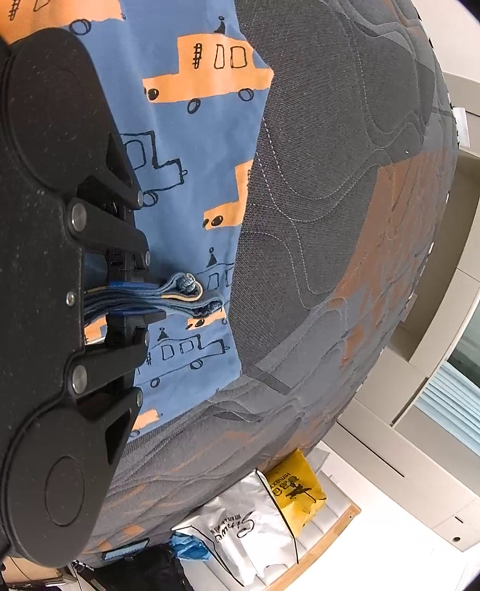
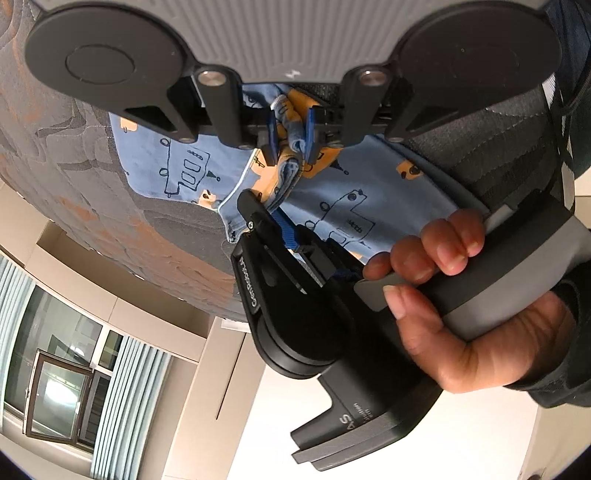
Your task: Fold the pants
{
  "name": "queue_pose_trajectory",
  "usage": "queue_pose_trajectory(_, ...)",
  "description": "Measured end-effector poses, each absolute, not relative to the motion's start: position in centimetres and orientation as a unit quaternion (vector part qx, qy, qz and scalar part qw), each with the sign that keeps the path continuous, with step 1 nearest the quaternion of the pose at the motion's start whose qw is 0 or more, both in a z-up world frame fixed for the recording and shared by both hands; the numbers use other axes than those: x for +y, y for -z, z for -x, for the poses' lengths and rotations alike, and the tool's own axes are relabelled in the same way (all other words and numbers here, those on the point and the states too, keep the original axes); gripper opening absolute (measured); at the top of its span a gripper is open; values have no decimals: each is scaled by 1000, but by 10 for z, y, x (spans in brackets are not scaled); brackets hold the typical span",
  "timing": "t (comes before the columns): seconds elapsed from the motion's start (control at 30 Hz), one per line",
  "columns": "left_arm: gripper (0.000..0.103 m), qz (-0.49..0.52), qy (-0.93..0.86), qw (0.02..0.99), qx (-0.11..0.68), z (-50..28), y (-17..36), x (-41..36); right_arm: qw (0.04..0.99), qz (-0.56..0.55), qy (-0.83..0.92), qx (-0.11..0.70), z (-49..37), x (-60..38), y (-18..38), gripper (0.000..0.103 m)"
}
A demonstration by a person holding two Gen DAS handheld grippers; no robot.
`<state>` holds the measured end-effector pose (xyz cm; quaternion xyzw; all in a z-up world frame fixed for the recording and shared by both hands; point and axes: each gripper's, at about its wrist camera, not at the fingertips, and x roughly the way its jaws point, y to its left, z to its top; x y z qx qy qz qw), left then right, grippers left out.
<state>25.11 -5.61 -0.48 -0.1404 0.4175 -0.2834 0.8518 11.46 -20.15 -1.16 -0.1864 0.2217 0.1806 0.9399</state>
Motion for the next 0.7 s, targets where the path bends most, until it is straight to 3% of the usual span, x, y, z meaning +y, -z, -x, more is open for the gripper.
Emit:
queue_pose_trajectory(0.4, 10, 137, 273, 869, 390, -235, -22, 11, 940, 185, -221, 185, -109, -156, -7, 17)
queue_pose_trajectory(0.7, 10, 146, 240, 871, 403, -229, -12, 73, 920, 193, -285, 188, -113, -104, -5, 17)
